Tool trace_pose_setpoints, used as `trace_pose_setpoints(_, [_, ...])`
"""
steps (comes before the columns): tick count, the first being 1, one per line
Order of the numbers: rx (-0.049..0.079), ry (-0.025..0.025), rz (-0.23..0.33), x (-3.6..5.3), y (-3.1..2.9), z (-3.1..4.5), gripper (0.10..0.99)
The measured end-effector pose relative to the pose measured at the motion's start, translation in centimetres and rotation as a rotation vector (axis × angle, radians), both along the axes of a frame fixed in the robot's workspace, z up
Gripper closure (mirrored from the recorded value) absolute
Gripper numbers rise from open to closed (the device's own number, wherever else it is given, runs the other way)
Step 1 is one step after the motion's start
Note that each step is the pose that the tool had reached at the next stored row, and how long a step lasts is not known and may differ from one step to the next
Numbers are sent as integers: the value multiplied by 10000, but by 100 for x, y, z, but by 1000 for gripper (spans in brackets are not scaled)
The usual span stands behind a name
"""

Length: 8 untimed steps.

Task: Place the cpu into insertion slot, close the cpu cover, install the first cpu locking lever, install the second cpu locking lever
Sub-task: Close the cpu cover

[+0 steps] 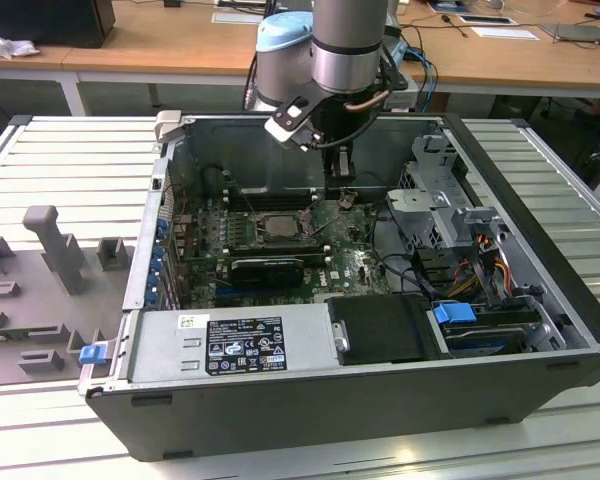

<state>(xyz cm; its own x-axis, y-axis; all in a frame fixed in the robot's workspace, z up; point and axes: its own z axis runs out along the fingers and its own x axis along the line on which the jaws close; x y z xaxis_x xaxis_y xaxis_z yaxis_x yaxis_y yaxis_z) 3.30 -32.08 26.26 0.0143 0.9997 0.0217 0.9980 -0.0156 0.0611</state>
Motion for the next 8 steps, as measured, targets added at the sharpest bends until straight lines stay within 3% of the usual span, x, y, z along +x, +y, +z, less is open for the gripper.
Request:
trace_pose_setpoints(2, [-3,4,53,65,3,-10,980])
trace_pose_setpoints(8, [0,4,140,148,6,-15,980])
